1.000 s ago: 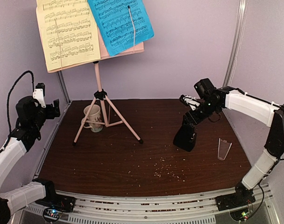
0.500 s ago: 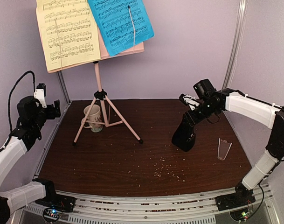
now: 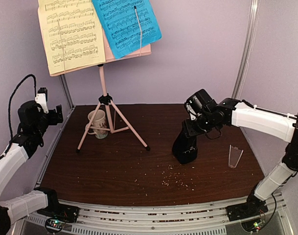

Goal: Pack up the instrument practice props

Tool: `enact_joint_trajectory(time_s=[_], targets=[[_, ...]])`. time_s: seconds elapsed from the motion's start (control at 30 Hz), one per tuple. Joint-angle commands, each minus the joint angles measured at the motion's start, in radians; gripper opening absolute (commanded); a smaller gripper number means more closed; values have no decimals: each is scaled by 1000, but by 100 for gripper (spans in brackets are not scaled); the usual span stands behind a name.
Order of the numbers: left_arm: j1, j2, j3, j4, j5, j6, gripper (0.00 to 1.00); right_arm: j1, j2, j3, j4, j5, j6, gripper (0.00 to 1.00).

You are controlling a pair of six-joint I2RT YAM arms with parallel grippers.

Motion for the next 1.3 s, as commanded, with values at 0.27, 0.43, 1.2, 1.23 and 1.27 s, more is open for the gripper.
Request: enact_joint_trajectory(time_s=[0.27,0.43,1.2,1.23,1.27], targets=[[5,-8,1,40,-22,-9,98,269,24,91,86,297,313,41],[5,-11,2,38,-27,-9,98,315,83,160,57,317,340,40],[3,0,-4,11,-36,-35,98,381,41,195,161,287,350,84],[3,-2,-5,13,-35,-34,98,381,15,187,171,288,338,87],[3,-5,-6,13,-34,-34,98,379,-11,175,178,288,331,89]])
